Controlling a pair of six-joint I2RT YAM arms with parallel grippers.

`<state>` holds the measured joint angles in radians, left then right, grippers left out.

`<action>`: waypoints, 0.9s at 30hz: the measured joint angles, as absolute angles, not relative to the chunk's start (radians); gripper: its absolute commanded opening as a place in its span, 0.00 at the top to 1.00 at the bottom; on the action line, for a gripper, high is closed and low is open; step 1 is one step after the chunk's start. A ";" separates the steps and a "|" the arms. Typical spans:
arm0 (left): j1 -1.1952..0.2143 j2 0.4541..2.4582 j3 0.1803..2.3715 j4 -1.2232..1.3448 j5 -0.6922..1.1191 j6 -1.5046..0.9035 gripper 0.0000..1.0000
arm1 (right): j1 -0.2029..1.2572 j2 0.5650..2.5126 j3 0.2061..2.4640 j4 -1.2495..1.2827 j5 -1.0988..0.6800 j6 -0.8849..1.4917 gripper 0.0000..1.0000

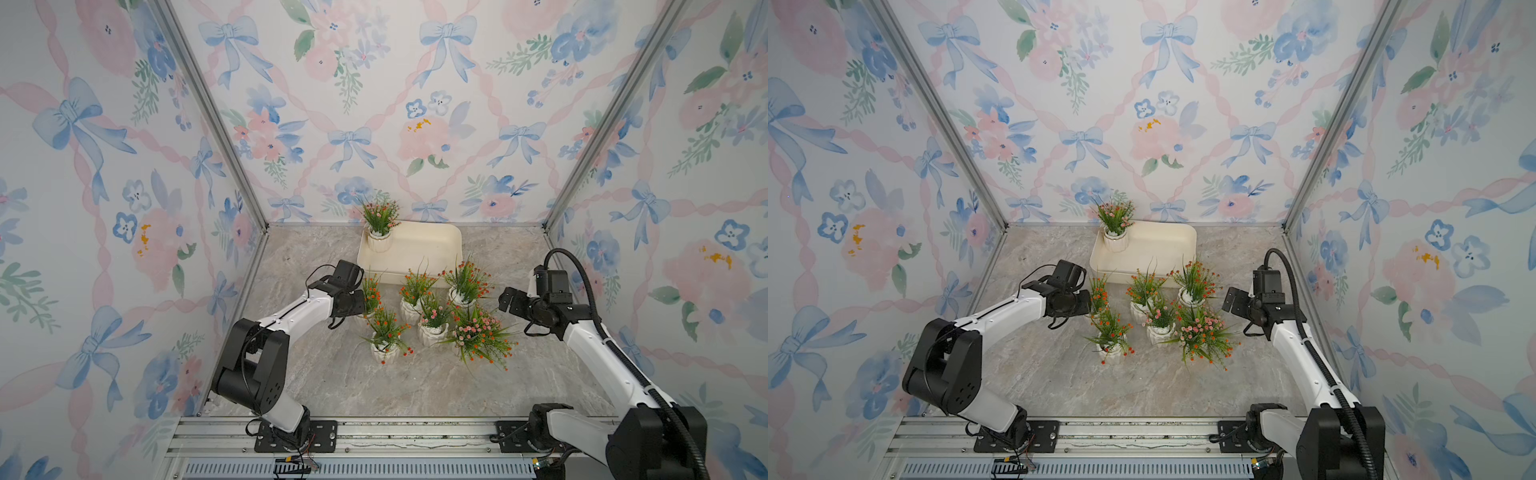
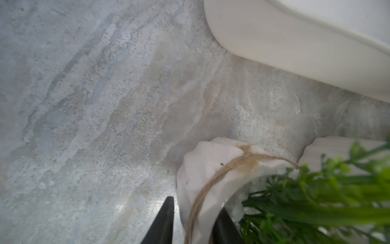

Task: Put the potted gypsophila into the storage box
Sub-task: Pick up the baby's breath potted plant from the center of the board.

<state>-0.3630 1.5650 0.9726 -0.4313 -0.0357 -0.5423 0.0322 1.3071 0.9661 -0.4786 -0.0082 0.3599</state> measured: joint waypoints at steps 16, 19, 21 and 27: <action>-0.366 1.567 0.984 -0.476 -0.074 -0.505 0.87 | 0.027 1.307 0.966 -0.478 -0.009 0.360 0.02; -0.366 1.567 0.991 -0.498 -0.073 -0.498 0.92 | 0.027 1.307 0.966 -0.478 -0.009 0.360 0.02; -0.366 1.567 0.994 -0.505 -0.073 -0.497 0.94 | 0.027 1.307 0.966 -0.478 -0.009 0.360 0.02; -0.366 1.567 1.003 -0.530 -0.073 -0.496 0.97 | 0.027 1.307 0.966 -0.478 -0.009 0.360 0.02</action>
<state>-0.3664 1.5665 1.0027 -0.5304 -0.0734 -0.4965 0.0269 1.3071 0.9661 -0.4782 -0.0086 0.3599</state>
